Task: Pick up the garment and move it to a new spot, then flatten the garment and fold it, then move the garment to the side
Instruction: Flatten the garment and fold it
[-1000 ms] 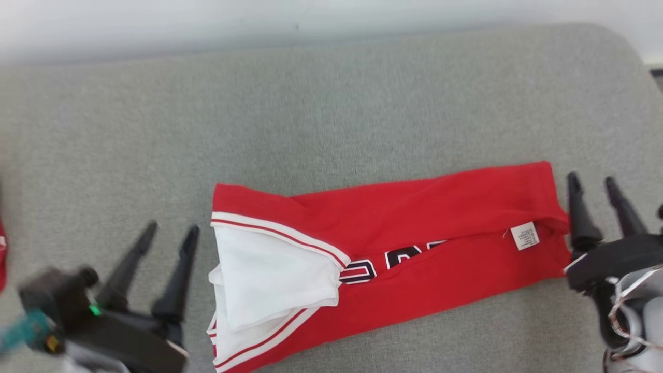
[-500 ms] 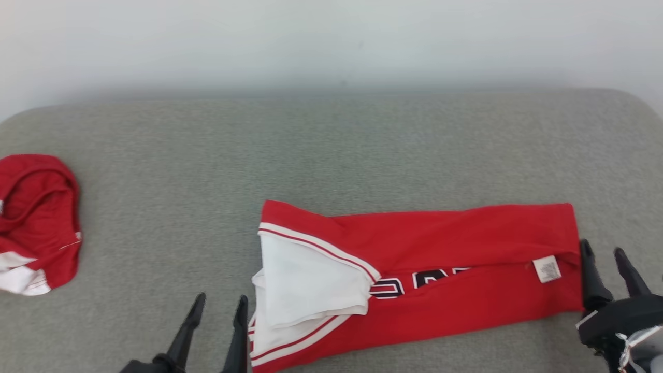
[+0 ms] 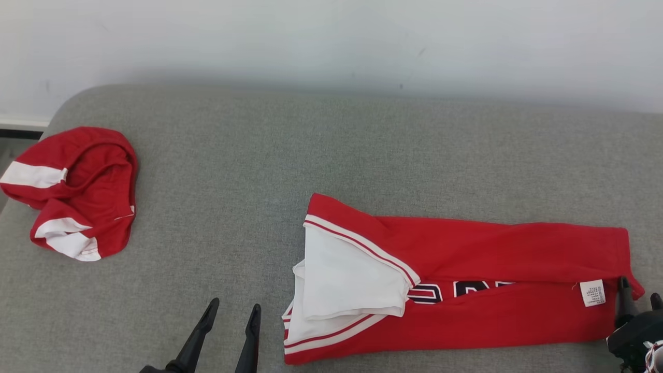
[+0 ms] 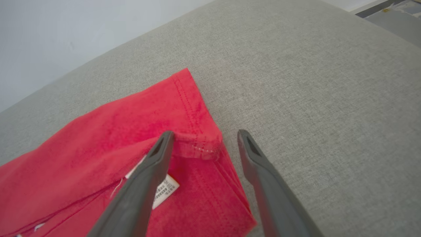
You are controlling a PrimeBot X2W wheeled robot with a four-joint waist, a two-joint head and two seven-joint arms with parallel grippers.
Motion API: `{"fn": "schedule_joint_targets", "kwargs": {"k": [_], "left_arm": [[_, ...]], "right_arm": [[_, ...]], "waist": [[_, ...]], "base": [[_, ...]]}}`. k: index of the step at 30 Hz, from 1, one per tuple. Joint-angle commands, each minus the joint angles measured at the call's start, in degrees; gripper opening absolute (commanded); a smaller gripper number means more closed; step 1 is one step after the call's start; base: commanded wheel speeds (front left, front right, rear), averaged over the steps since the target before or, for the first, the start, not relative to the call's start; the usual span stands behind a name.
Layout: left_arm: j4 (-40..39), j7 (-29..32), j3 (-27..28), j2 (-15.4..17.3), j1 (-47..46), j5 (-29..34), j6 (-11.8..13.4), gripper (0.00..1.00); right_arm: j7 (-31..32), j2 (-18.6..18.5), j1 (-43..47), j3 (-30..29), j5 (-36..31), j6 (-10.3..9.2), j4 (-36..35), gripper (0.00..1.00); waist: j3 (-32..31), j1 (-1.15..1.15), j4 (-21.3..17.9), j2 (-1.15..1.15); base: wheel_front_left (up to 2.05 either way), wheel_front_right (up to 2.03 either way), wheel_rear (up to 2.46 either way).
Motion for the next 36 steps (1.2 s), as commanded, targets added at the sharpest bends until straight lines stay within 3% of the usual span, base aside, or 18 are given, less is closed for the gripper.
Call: {"fn": "schedule_joint_targets", "kwargs": {"k": [1,11,13,14,15,16,17,36], "left_arm": [[0.2,-0.15,0.34,-0.32,0.59,0.74,-0.45,1.0],[1.29,-0.15,-0.03,1.12,0.42,2.06,-3.46,1.0],[1.35,-0.15,0.02,1.43,0.39,1.86,-3.85,1.0],[1.46,-0.15,0.05,1.72,0.39,1.88,-3.93,1.0],[1.45,-0.15,0.19,1.91,0.32,1.93,-4.08,1.0],[1.34,-0.15,0.33,1.98,0.23,1.91,-4.1,1.0],[1.25,-0.15,0.47,2.02,0.17,1.81,-4.1,1.0],[-1.25,-0.15,2.4,3.4,-1.59,3.08,-4.52,1.0]], "right_arm": [[0.04,0.0,-0.96,-0.65,-0.63,-0.14,1.19,1.0],[-0.4,-0.02,-5.41,-1.99,-2.64,-0.14,8.94,0.98],[-0.18,0.07,-5.53,-1.72,-2.83,-0.14,9.95,0.81],[-0.22,0.11,-5.71,-1.57,-2.83,-0.14,10.28,0.65],[-0.23,0.19,-5.89,-1.38,-2.71,-0.14,10.55,0.44],[-0.26,0.22,-6.09,-1.23,-2.57,-0.14,10.8,0.29],[-0.4,0.17,-6.24,-1.2,-2.4,-0.15,11.02,0.0],[-1.43,-6.1,-8.07,0.85,-2.14,-0.16,5.65,0.0]], "waist": [[0.82,0.0,0.35,0.0],[2.3,0.0,0.03,0.0],[2.48,0.0,0.03,0.0],[2.6,0.0,0.01,0.0],[2.75,0.0,-0.07,0.0],[2.88,0.0,-0.17,0.0],[2.98,0.0,-0.26,0.0],[3.97,0.0,-2.9,0.0]], "base": [[0.0,0.0,0.0],[0.0,0.0,0.0],[0.0,0.0,0.0],[0.0,0.0,0.0],[0.0,0.0,0.0],[0.0,0.0,0.0],[0.0,0.0,0.0],[0.0,0.0,0.0]]}}
